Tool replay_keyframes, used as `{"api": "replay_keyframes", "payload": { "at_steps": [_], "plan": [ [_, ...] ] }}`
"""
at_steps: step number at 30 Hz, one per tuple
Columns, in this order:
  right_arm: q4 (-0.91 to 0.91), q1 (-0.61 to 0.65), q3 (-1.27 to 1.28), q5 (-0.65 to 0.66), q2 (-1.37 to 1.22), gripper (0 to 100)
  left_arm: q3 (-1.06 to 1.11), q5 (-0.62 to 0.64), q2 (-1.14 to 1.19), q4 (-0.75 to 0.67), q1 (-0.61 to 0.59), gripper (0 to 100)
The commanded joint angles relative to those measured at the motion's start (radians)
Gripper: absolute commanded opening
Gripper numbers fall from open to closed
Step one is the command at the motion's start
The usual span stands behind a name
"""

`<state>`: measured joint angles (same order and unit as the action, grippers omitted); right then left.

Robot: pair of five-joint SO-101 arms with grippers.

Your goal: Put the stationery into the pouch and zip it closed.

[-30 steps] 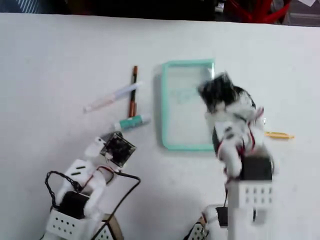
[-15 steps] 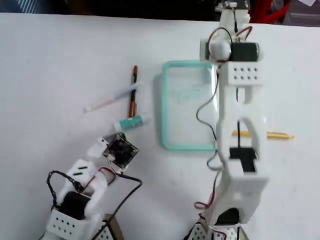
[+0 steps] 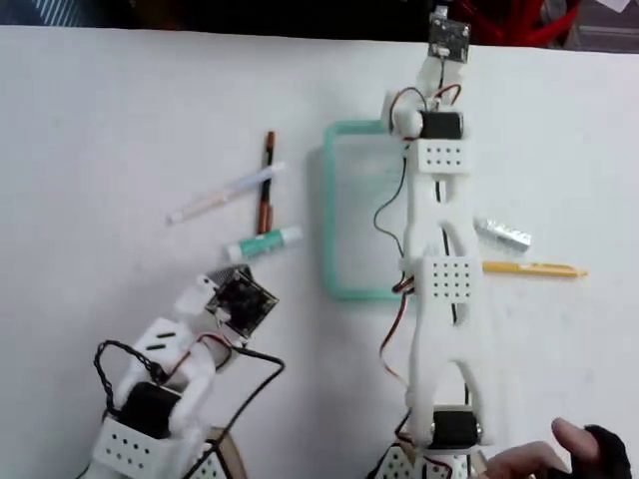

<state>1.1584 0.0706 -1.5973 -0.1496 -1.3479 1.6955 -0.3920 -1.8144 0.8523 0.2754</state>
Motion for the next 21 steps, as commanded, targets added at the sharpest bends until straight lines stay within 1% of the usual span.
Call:
{"api": "replay_keyframes", "payload": {
  "at_steps": [1,9,10,13,14,19,21],
  "plan": [
    [-0.05,-0.03,-0.04,-0.008,0.001,27.7,-0.005,-0.005,-0.01,-0.017,0.015,2],
    [-0.061,-0.054,0.009,-0.005,0.005,27.6,-0.005,-0.005,-0.01,-0.017,0.015,2],
    [-0.059,-0.054,0.012,0.018,0.005,27.6,-0.005,-0.005,-0.01,-0.017,0.015,2],
    [-0.008,-0.047,0.014,0.187,-0.001,27.6,-0.005,-0.005,-0.01,-0.017,0.015,2],
    [0.008,-0.044,0.014,0.221,-0.004,27.6,-0.005,-0.005,-0.01,-0.017,0.015,2],
    [0.142,-0.051,0.002,0.236,0.018,27.5,-0.005,-0.005,-0.01,-0.017,0.015,2],
    [0.219,-0.045,0.012,0.292,0.045,25.7,-0.005,-0.005,-0.01,-0.017,0.015,2]
  ]
}}
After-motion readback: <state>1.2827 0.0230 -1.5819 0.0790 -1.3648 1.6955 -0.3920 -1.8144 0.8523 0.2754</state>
